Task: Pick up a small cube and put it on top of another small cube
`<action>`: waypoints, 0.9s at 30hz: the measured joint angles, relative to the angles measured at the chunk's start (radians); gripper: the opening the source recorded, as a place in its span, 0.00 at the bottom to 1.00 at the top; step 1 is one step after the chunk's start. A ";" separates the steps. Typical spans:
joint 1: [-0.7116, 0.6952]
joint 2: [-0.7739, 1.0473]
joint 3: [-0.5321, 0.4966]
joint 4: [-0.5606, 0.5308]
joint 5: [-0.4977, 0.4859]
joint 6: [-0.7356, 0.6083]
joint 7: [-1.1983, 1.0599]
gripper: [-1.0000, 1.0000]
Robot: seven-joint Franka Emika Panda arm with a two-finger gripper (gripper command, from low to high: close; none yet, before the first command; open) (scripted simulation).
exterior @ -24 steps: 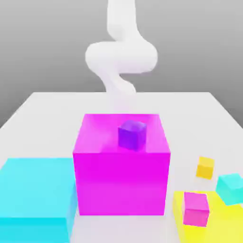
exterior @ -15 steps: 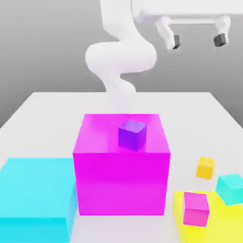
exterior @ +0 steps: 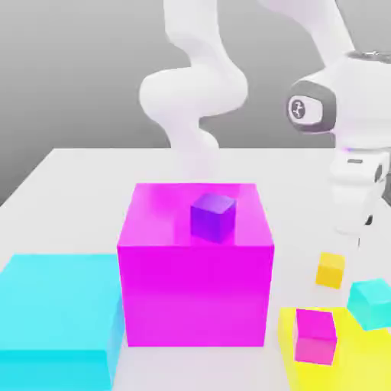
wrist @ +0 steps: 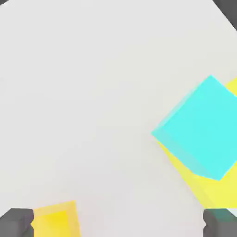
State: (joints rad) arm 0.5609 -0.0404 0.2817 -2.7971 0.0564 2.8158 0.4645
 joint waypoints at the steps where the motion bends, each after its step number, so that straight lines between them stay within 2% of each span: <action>1: 0.022 0.029 0.006 -0.019 -0.035 0.020 0.014 0.50; 5: 0.083 0.168 -0.083 -0.017 -0.200 0.125 0.119 0.50; 8: 0.166 0.276 -0.184 0.003 -0.270 0.211 0.172 0.50; 9: 0.188 0.309 -0.208 0.010 -0.282 0.238 0.182 0.00; 17: 0.182 0.293 -0.201 0.006 -0.279 0.225 0.179 0.00; 23: 0.138 0.091 -0.111 -0.032 -0.099 0.063 0.048 0.00; 27: 0.108 0.062 -0.117 0.026 -0.064 -0.024 0.066 0.00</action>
State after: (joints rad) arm 0.6692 0.0218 0.1647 -2.7711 -0.0075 2.7920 0.5310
